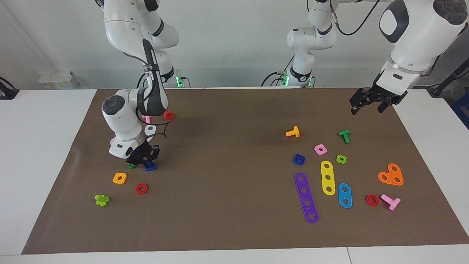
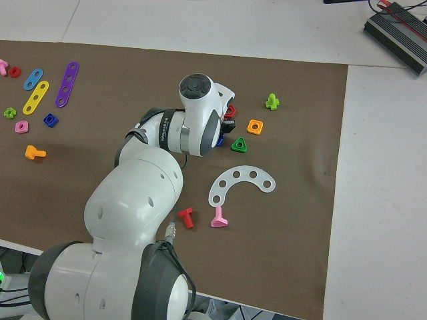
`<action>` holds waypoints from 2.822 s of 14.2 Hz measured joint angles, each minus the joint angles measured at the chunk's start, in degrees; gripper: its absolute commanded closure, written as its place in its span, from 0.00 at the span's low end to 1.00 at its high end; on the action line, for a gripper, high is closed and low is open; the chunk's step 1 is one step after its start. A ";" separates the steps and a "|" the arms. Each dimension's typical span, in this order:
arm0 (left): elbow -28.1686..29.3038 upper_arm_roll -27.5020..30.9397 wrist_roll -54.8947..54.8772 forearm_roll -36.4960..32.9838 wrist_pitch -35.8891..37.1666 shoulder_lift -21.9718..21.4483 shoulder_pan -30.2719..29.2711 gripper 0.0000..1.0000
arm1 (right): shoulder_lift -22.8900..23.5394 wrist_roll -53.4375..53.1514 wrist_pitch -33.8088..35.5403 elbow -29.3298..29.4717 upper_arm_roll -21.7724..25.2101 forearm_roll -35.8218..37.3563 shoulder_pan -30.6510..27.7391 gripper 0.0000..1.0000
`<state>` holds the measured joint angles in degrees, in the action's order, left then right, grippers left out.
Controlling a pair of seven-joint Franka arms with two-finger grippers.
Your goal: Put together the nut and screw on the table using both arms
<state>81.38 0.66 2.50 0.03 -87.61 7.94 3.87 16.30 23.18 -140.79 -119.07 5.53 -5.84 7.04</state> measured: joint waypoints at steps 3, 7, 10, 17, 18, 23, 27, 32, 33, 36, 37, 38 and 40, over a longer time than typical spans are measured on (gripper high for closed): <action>0.00 0.00 0.00 0.00 0.00 0.00 0.00 0.00 | 0.00 0.05 0.00 0.01 0.00 0.00 0.00 1.00; 0.00 0.00 0.00 0.00 0.06 0.00 0.00 0.00 | -0.09 -1.94 0.77 2.41 -0.09 -0.39 0.96 1.00; 0.17 0.00 0.00 0.00 0.13 0.00 0.00 0.00 | -0.66 -13.34 6.59 9.14 -0.27 -0.51 6.02 1.00; 0.87 0.01 0.06 0.00 0.13 -0.24 0.03 0.00 | 2.61 -45.06 9.20 18.15 -0.65 2.67 25.73 1.00; 1.21 0.01 0.06 0.00 0.10 -0.43 0.03 0.00 | 3.97 -47.74 9.13 19.10 -0.64 3.08 27.45 1.00; 7.55 -0.41 -0.02 0.00 -9.71 -2.35 0.25 0.00 | 10.57 -55.53 6.38 21.27 -0.63 7.58 30.83 1.00; 13.64 -1.25 -0.23 0.09 -13.87 -2.64 2.53 0.00 | 12.29 -55.62 5.85 21.27 -0.52 7.68 30.85 0.87; 20.67 -1.49 -3.38 2.19 -25.89 0.41 6.48 0.00 | 13.05 -55.62 3.34 20.83 -0.49 7.86 30.96 0.00; 22.46 -1.53 -5.44 2.37 -28.11 0.80 6.53 0.01 | 12.91 -55.62 3.07 21.06 -0.34 7.94 30.84 0.00; 24.88 -1.34 -12.22 2.92 -31.17 2.29 6.51 0.02 | 8.94 -55.63 5.04 21.95 0.64 7.99 28.93 0.00; 25.19 -1.38 -13.67 3.78 -32.37 3.21 6.58 0.02 | 6.46 -55.62 7.45 22.14 0.74 8.00 27.28 0.00; 25.55 -1.39 -14.47 4.35 -33.87 4.33 6.90 0.02 | 3.69 -55.58 10.56 22.24 0.78 8.01 25.36 0.00; 26.20 -1.42 -14.87 4.59 -36.67 6.64 7.87 0.04 | -1.23 -54.13 16.03 22.21 0.81 8.01 21.32 0.00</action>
<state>107.58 -0.76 -12.37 4.61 -124.28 14.57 11.75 15.06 -30.95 -124.77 -96.85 6.34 2.17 28.37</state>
